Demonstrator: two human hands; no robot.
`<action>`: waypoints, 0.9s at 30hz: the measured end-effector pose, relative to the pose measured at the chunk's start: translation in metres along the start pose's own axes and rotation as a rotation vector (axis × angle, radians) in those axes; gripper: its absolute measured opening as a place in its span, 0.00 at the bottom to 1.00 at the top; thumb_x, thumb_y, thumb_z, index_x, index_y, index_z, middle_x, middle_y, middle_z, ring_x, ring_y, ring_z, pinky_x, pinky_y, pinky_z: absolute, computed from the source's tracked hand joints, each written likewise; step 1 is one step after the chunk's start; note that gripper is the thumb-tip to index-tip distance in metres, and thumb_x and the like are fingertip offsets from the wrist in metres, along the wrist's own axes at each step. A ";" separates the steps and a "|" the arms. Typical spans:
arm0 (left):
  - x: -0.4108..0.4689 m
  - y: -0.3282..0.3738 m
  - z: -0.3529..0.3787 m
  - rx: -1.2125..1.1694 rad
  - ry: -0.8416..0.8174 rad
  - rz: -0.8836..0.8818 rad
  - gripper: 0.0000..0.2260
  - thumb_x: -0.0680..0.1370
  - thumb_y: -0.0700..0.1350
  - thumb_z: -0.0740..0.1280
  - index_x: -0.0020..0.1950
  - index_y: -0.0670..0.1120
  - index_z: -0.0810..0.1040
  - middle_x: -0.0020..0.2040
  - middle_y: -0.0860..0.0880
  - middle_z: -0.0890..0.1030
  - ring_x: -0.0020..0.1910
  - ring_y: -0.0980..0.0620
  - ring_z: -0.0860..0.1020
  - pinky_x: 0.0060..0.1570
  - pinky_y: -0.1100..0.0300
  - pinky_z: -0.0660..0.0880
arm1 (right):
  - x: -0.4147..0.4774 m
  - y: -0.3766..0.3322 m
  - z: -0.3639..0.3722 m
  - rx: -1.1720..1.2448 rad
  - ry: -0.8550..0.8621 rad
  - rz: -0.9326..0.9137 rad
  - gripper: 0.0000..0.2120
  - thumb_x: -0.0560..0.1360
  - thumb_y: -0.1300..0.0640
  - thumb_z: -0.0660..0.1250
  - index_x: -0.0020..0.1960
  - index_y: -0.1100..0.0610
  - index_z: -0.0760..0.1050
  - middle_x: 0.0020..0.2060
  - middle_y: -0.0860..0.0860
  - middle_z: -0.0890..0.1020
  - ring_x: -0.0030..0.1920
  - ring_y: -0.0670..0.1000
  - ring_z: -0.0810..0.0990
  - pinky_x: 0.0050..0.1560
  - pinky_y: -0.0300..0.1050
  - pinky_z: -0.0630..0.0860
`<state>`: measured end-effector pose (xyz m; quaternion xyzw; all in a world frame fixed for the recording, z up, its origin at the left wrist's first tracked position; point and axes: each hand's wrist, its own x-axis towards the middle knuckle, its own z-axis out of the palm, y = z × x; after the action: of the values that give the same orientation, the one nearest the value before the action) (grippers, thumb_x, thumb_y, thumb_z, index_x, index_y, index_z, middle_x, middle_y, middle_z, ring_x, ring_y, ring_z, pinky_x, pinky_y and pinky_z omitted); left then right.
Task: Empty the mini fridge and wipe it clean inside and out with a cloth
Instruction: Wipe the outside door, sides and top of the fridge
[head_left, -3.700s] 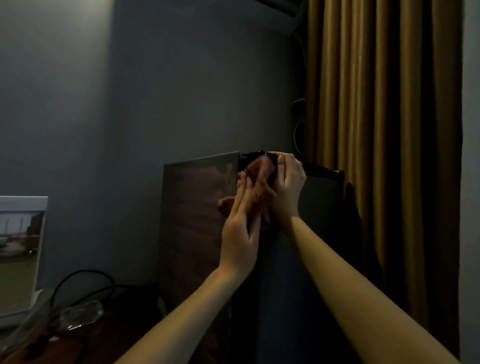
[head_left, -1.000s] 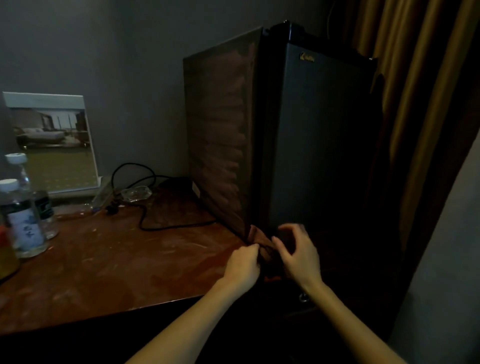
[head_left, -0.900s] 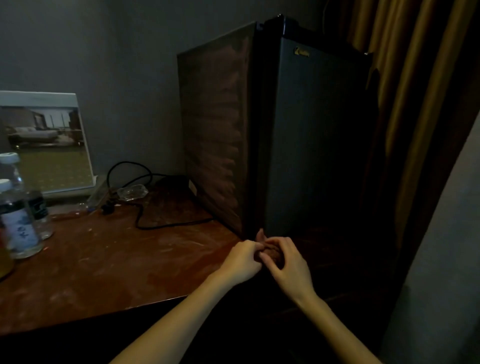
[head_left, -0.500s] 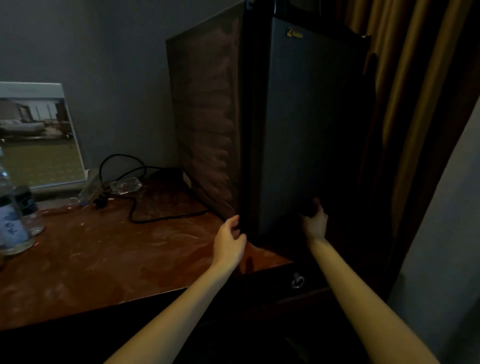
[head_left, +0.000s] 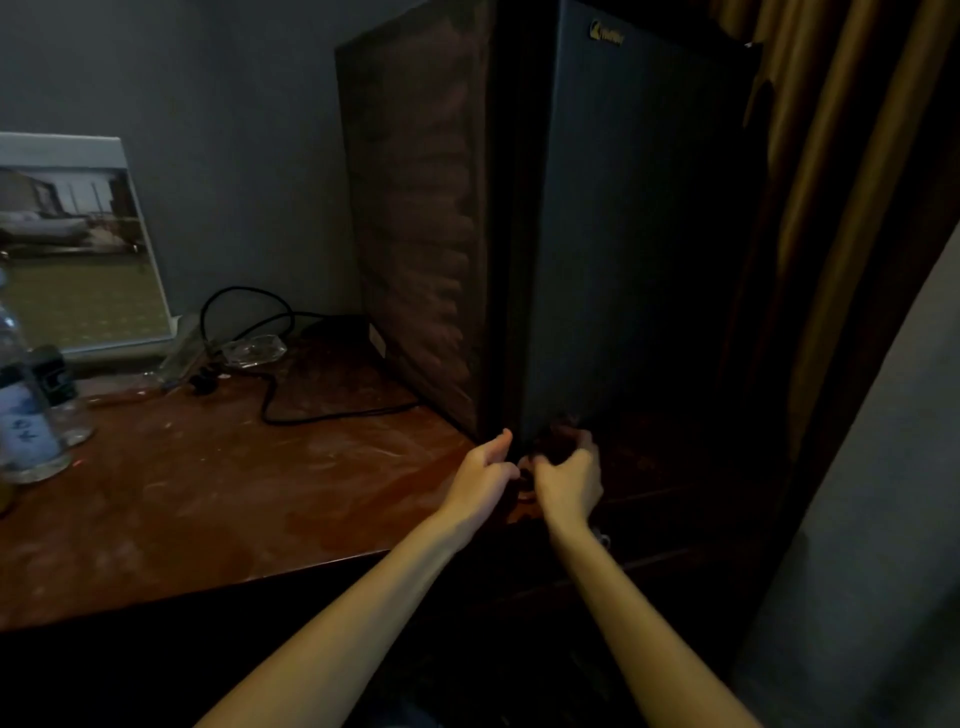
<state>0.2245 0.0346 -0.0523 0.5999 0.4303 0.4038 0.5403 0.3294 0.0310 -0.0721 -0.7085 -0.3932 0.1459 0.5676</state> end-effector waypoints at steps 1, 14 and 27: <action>-0.003 -0.001 0.002 -0.017 0.002 0.000 0.28 0.77 0.28 0.59 0.76 0.39 0.59 0.75 0.44 0.63 0.75 0.50 0.61 0.68 0.65 0.59 | -0.013 -0.001 0.003 0.024 -0.003 -0.030 0.19 0.69 0.63 0.72 0.59 0.56 0.75 0.58 0.55 0.78 0.58 0.56 0.78 0.55 0.45 0.70; -0.035 -0.014 -0.039 -0.182 0.236 0.195 0.20 0.76 0.31 0.65 0.64 0.49 0.75 0.59 0.50 0.80 0.58 0.57 0.78 0.57 0.66 0.75 | -0.051 -0.025 0.019 0.592 -0.387 -0.180 0.17 0.74 0.70 0.68 0.59 0.56 0.71 0.54 0.52 0.80 0.54 0.45 0.81 0.53 0.37 0.77; 0.001 0.055 -0.098 -0.862 -0.157 0.118 0.15 0.83 0.45 0.54 0.62 0.45 0.77 0.57 0.43 0.82 0.55 0.48 0.81 0.52 0.54 0.76 | 0.001 -0.112 0.020 -0.436 -0.199 -1.163 0.27 0.73 0.54 0.62 0.72 0.50 0.69 0.72 0.51 0.68 0.69 0.53 0.66 0.67 0.47 0.65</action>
<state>0.1359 0.0628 0.0116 0.3720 0.1451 0.5300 0.7481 0.2733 0.0511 0.0247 -0.4609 -0.7860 -0.2049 0.3574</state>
